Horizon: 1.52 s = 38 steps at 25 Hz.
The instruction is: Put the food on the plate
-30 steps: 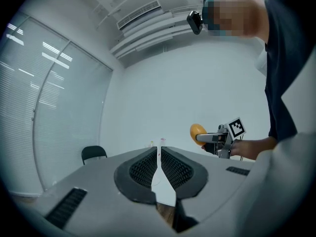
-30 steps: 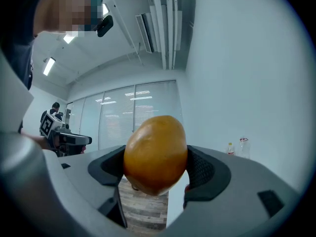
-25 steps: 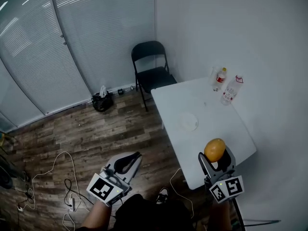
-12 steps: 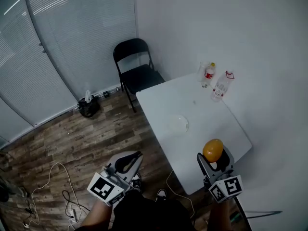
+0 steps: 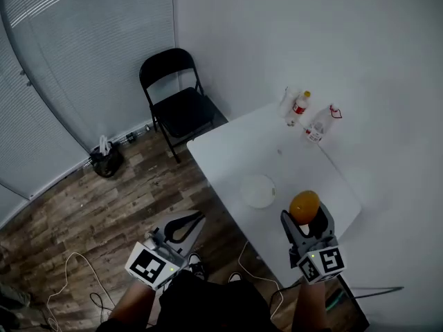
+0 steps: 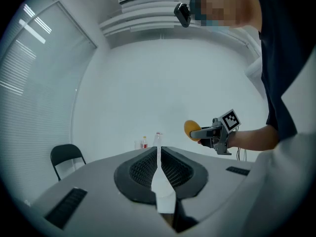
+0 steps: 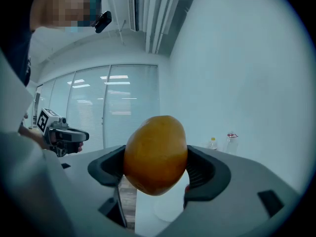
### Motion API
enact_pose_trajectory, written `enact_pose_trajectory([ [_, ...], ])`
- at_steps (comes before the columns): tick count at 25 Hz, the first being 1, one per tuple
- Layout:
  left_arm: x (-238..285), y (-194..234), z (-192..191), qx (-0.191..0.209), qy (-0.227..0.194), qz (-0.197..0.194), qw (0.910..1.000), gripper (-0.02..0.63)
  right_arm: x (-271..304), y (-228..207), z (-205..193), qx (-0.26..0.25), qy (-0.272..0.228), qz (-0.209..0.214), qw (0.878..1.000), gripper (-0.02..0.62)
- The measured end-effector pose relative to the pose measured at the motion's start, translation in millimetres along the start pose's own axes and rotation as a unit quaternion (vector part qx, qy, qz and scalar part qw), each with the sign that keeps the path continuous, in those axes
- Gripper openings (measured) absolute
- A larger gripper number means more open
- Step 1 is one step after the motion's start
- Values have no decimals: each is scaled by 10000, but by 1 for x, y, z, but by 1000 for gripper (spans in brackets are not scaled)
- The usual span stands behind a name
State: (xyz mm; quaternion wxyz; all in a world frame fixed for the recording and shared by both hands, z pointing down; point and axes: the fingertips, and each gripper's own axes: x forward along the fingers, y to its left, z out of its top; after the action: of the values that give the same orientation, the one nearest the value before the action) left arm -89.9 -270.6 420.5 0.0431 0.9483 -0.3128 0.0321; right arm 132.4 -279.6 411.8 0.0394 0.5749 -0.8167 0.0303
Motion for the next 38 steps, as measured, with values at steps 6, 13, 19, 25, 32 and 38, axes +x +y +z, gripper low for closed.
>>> enact_pose_trajectory([
  [6,17,42,-13,-143,82,-90,9998,41,60,-15,-47,20,780,-259,9966,374],
  [13,27,48,-18,-313,139,88,9994,43,123,-53,-146,121,2074,-212,9779,374],
  [19,34,46,-36,-454,362,311,9978,43,161,-68,-245,10,3195,-12,9476,374],
  [25,35,49,-56,-485,554,515,9960,43,170,-75,-312,-3,3954,61,9185,374],
  [32,41,40,-61,-589,608,538,9950,43,174,-69,-332,-52,4062,267,9134,374],
  [38,33,51,-58,-553,683,701,9937,43,176,-62,-340,-47,4232,388,9052,376],
])
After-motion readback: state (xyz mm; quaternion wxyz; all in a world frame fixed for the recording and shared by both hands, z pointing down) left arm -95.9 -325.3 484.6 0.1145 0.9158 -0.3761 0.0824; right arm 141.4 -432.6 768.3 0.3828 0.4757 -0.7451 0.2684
